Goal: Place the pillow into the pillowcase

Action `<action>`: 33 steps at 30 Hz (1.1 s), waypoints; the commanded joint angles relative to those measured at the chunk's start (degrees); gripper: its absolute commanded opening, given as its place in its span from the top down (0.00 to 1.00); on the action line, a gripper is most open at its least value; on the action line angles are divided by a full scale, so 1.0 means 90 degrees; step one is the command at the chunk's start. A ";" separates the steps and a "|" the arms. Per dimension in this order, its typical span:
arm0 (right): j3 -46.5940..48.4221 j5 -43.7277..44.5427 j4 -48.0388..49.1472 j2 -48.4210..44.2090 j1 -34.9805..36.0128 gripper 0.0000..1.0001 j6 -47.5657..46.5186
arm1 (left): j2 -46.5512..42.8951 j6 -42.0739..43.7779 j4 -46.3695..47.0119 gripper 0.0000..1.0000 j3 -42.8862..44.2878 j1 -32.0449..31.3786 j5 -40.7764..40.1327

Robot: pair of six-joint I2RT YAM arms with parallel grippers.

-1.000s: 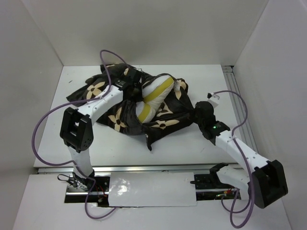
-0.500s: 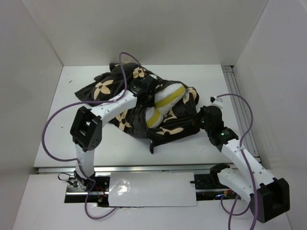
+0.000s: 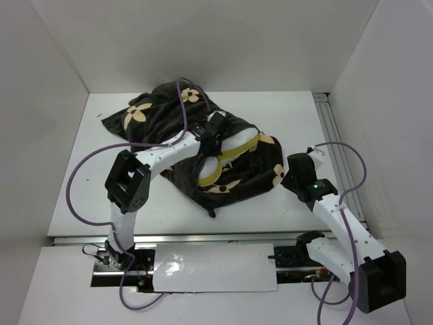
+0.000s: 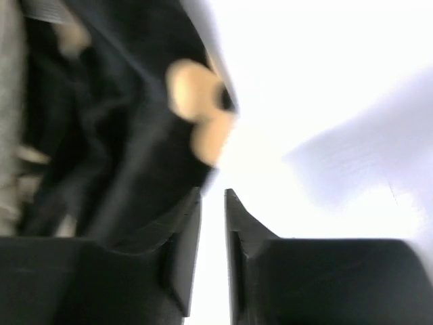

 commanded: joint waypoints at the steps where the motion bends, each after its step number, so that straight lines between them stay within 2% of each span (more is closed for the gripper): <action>1: -0.0222 -0.0132 -0.0017 0.0231 -0.0021 0.68 0.0233 | -0.0221 0.0023 -0.0250 1.00 -0.0283 0.0341 -0.0848; 4: -0.0290 -0.0651 0.0773 0.0231 -0.0021 0.57 -0.0186 | -0.0592 0.0023 -0.0005 1.00 -0.0586 0.0283 -0.0721; 8: -0.0290 -0.2046 0.2296 0.0192 0.0135 0.53 -0.0695 | -0.0808 0.0023 0.0191 1.00 -0.0665 0.0283 -0.0632; 11: -0.0174 -0.2342 0.3245 0.0776 0.0457 0.53 -0.0813 | -0.0866 -0.0035 0.0191 1.00 -0.0607 0.0283 -0.0565; 14: 0.0285 -0.2255 0.3898 0.1936 0.1090 0.53 -0.1027 | -0.0867 0.0053 0.0327 1.00 -0.0470 0.0283 -0.0456; 19: 0.0802 -0.1777 0.4193 0.3179 0.1570 0.53 -0.1028 | -0.0867 0.0053 0.0386 1.00 -0.0313 0.0283 -0.0174; 21: 0.0998 -0.1610 0.4262 0.3714 0.1668 0.48 -0.1028 | -0.0867 0.0053 0.0445 1.00 -0.0391 0.0283 -0.0106; 25: 0.1428 -0.1668 0.4506 0.4535 0.1737 0.42 -0.1028 | -0.0867 -0.0084 0.0445 1.00 -0.0537 0.0283 -0.0105; 33: 0.1868 -0.1085 0.4478 0.5426 0.2001 0.38 -0.0599 | -0.0867 -0.0279 0.0504 1.00 -0.0675 0.0283 -0.0173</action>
